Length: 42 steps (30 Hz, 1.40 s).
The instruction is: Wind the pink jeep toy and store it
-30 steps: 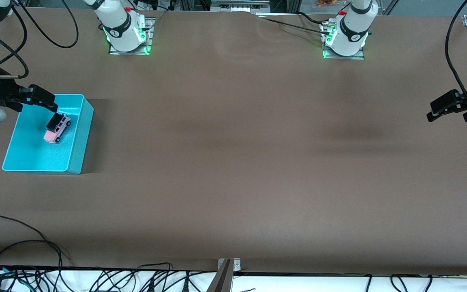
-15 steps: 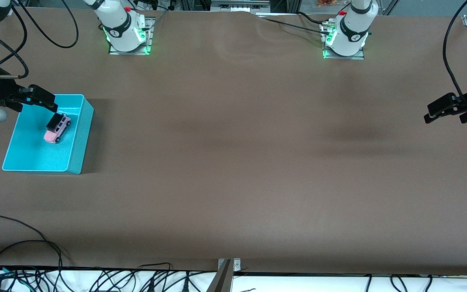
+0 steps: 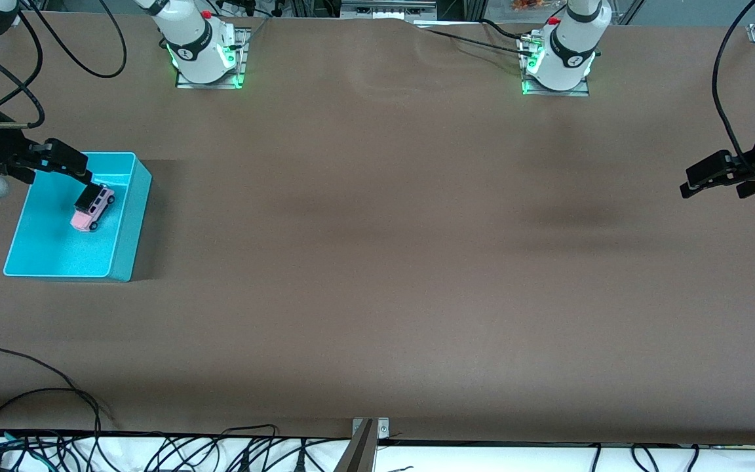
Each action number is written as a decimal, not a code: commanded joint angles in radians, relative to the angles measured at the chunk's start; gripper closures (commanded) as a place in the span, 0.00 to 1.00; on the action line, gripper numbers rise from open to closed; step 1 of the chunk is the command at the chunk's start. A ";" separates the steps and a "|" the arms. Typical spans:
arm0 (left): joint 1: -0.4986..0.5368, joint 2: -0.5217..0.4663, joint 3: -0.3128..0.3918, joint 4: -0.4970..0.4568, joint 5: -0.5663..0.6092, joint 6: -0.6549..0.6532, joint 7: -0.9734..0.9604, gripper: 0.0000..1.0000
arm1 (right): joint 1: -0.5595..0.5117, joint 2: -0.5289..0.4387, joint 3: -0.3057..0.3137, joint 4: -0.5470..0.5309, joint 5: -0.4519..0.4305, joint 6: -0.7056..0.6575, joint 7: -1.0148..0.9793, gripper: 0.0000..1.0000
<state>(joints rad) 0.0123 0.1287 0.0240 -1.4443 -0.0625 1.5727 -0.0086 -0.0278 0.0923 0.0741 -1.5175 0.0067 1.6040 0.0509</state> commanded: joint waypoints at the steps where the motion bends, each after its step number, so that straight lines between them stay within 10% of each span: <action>1: 0.005 -0.009 0.004 -0.008 -0.033 -0.002 0.010 0.00 | 0.002 0.010 0.001 0.026 0.018 -0.007 0.009 0.00; 42: 0.031 -0.015 0.002 -0.048 -0.045 0.021 0.007 0.00 | 0.005 0.010 0.003 0.026 0.010 -0.013 0.003 0.00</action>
<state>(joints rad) 0.0419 0.1289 0.0259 -1.4767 -0.1320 1.5798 -0.0093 -0.0250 0.0923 0.0764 -1.5175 0.0067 1.6040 0.0509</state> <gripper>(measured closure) 0.000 0.000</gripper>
